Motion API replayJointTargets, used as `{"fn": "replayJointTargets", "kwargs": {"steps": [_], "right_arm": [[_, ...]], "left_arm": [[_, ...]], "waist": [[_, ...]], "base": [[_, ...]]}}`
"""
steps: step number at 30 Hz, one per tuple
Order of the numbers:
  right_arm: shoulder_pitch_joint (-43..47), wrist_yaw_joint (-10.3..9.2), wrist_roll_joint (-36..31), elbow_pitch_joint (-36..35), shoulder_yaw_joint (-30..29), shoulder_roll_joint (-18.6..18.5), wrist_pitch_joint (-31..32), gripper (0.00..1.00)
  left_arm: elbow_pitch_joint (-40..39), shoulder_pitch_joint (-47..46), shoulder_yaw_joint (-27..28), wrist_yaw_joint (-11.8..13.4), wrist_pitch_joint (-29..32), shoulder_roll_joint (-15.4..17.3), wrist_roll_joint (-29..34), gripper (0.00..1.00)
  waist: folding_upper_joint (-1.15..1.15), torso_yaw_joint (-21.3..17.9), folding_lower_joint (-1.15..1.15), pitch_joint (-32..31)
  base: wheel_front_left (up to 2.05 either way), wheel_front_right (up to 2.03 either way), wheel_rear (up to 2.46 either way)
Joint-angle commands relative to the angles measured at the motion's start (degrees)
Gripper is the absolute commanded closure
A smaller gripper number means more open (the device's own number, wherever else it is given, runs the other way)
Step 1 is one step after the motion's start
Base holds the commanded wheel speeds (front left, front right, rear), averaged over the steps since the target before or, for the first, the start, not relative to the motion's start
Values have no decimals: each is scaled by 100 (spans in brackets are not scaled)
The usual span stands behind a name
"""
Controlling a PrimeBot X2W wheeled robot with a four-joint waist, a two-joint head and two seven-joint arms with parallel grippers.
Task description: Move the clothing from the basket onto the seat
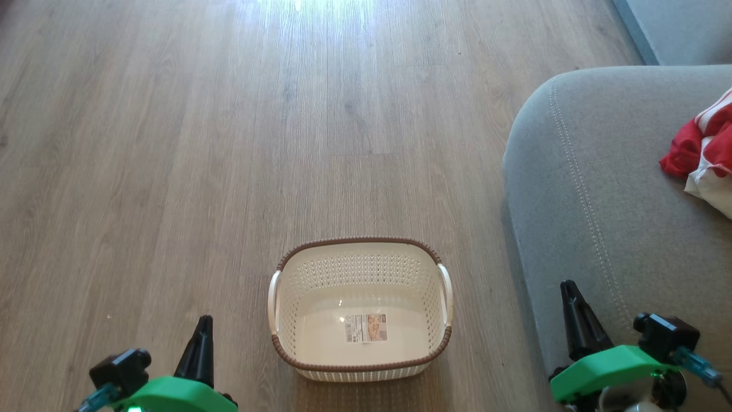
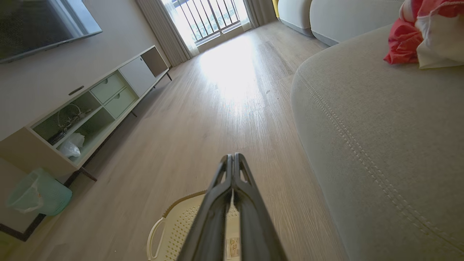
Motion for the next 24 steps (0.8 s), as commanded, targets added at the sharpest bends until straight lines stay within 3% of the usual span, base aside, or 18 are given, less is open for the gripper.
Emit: {"fn": "replayJointTargets", "kwargs": {"steps": [1, 24], "right_arm": [[-282, 9, 178, -184, -20, -69, 18, 100], [-418, 17, 1688, -179, -132, -107, 360, 100]], "left_arm": [[-181, -271, 109, -47, 32, 15, -142, 100], [-191, -455, 300, -141, 419, 21, -1470, 100]], "waist": [[0, -1, 0, 1], [0, -15, 0, 21]], "base": [[0, 0, 0], [0, 0, 0]]}}
